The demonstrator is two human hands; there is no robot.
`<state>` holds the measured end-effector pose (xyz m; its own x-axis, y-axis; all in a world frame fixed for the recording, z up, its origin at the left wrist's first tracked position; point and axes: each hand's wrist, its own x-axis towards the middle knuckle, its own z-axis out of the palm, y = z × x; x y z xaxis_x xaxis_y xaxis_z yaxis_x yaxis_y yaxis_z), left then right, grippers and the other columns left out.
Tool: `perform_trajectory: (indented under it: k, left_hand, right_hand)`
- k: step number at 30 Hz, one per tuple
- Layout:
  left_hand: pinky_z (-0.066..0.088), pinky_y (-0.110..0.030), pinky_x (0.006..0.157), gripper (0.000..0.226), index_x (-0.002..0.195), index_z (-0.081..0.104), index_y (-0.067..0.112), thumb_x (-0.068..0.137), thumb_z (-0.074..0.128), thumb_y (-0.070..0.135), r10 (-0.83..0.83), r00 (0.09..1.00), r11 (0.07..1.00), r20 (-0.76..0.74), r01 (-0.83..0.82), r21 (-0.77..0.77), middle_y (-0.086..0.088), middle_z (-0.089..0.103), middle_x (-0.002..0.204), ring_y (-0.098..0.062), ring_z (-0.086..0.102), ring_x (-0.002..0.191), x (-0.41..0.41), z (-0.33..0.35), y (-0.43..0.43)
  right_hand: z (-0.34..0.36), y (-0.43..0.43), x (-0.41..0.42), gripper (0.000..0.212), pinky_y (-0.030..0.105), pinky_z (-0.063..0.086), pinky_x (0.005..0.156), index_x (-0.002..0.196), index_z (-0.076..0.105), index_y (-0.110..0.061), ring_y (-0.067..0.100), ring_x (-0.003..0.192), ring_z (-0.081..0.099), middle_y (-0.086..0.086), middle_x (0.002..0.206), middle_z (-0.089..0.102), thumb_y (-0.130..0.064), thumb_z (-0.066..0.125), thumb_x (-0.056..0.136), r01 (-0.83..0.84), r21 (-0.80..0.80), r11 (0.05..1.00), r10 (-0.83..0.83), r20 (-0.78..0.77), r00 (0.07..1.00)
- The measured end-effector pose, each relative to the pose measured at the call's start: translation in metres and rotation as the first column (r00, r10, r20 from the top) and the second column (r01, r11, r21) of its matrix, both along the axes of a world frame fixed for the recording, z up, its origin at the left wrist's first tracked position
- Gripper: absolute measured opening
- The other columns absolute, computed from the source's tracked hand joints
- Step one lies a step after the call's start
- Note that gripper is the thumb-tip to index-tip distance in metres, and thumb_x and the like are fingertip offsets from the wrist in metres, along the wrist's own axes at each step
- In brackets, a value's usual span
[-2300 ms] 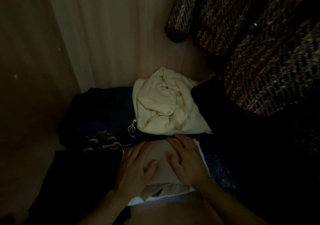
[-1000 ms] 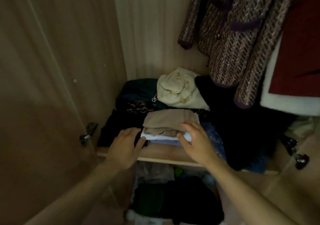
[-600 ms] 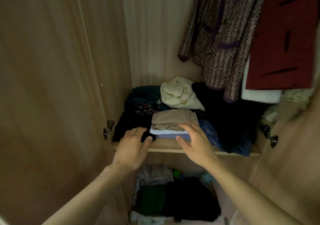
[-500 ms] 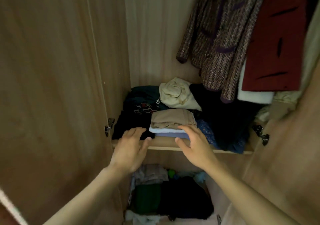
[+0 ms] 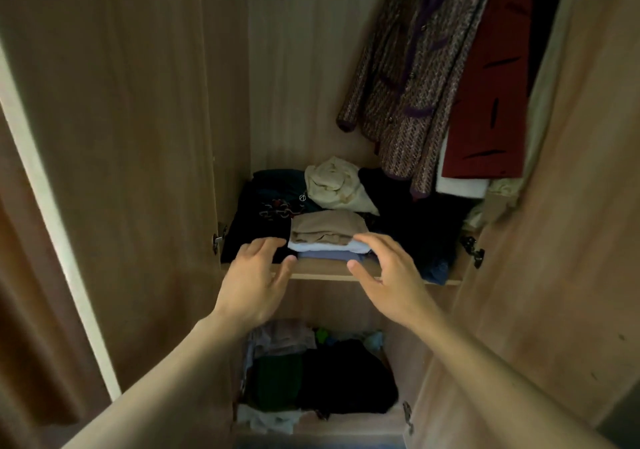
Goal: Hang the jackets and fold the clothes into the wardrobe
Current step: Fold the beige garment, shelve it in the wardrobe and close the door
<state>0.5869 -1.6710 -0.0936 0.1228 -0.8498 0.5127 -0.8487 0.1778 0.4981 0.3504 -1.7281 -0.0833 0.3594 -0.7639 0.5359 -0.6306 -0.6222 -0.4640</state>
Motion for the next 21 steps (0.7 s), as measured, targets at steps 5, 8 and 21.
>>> perform_trajectory:
  k: [5, 8, 21]
  left_hand:
    - [0.046, -0.039, 0.097, 0.044, 0.137, 0.051, 0.018, 0.101, 0.044, 0.042, -0.041, 0.999, 0.999, 0.022, 0.041, 0.021, -0.002, 0.055, 0.135, -0.023, 0.045, 0.126, -0.045, 0.005, 0.002]
    - [0.046, -0.039, 0.091, 0.040, 0.131, 0.055, 0.017, 0.100, 0.046, 0.042, -0.073, 0.997, 0.997, 0.005, 0.073, 0.003, -0.002, 0.058, 0.125, -0.025, 0.050, 0.117, -0.090, 0.011, -0.004]
    - [0.039, -0.033, 0.096, 0.040, 0.135, 0.055, 0.018, 0.100, 0.050, 0.037, -0.211, 0.977, 0.976, -0.037, 0.209, -0.057, 0.000, 0.056, 0.134, -0.021, 0.049, 0.125, -0.316, 0.049, -0.015]
  right_hand:
    - [0.008, 0.024, -0.049, 0.044, 0.036, 0.043, 0.104, 0.137, 0.052, -0.023, 0.008, 0.126, 0.046, -0.011, 0.134, 0.050, -0.037, 0.059, 0.096, 0.061, -0.047, 0.997, -0.059, 0.041, 0.997]
    - [0.017, 0.037, -0.096, 0.045, 0.036, 0.045, 0.102, 0.137, 0.053, -0.022, 0.008, 0.127, 0.045, -0.010, 0.135, 0.051, -0.037, 0.060, 0.095, 0.103, -0.069, 0.992, -0.099, 0.055, 0.994]
    - [0.049, 0.075, -0.321, 0.041, 0.023, 0.034, 0.108, 0.137, 0.050, -0.023, 0.005, 0.127, 0.045, -0.016, 0.131, 0.049, -0.033, 0.057, 0.098, 0.235, -0.115, 0.965, -0.209, 0.206, 0.956]
